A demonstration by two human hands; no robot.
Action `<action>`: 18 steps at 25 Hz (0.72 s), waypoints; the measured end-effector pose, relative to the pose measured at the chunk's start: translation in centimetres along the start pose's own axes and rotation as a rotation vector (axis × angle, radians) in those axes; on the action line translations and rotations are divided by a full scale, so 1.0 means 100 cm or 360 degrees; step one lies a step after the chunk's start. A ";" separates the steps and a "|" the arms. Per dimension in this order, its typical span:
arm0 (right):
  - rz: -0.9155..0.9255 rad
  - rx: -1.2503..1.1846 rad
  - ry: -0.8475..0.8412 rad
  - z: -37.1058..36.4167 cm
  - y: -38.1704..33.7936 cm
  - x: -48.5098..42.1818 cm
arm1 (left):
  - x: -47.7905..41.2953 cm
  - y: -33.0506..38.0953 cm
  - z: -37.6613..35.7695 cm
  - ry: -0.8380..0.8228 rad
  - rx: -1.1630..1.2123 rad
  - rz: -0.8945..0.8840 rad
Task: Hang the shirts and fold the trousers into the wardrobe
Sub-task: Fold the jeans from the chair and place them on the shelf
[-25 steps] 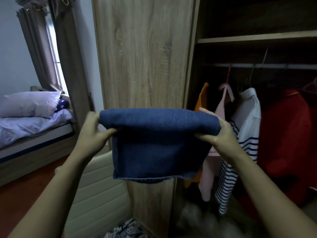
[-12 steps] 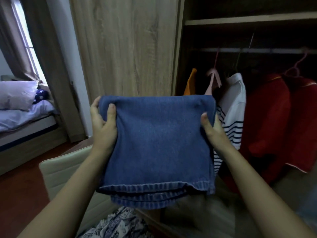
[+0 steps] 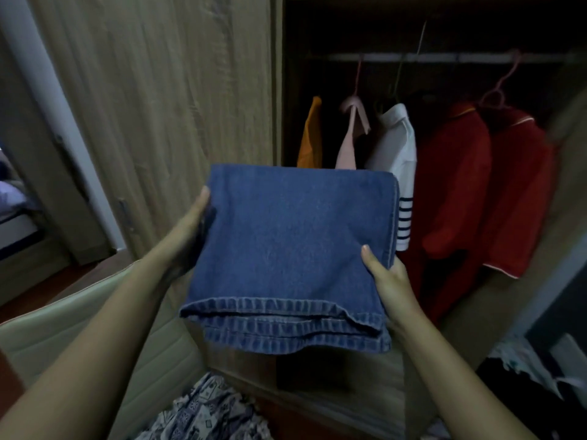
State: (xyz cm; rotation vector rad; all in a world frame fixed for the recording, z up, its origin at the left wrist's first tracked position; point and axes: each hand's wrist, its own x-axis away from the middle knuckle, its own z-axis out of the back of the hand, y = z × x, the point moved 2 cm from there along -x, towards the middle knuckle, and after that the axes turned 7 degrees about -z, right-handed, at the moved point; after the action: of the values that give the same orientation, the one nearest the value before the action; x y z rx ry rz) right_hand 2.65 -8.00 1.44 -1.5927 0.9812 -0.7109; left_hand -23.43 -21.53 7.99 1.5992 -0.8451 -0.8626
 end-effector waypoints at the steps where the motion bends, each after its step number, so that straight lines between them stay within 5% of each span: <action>1: 0.0010 -0.0011 0.0027 0.008 -0.004 -0.004 | 0.001 -0.016 -0.010 -0.0028 0.0024 0.0089; 7: 0.0021 0.0270 0.0025 0.061 -0.036 -0.011 | -0.017 -0.051 -0.069 -0.0052 -0.0434 -0.0089; 18: 0.1289 0.0804 0.0387 0.100 -0.299 -0.066 | -0.117 0.187 -0.212 -0.0051 -0.0425 -0.1403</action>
State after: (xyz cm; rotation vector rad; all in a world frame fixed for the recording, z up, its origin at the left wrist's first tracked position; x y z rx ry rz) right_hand 14.78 4.82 28.38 -0.5870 1.3659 -0.5152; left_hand -12.30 -4.56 30.88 1.7085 0.0151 -1.5368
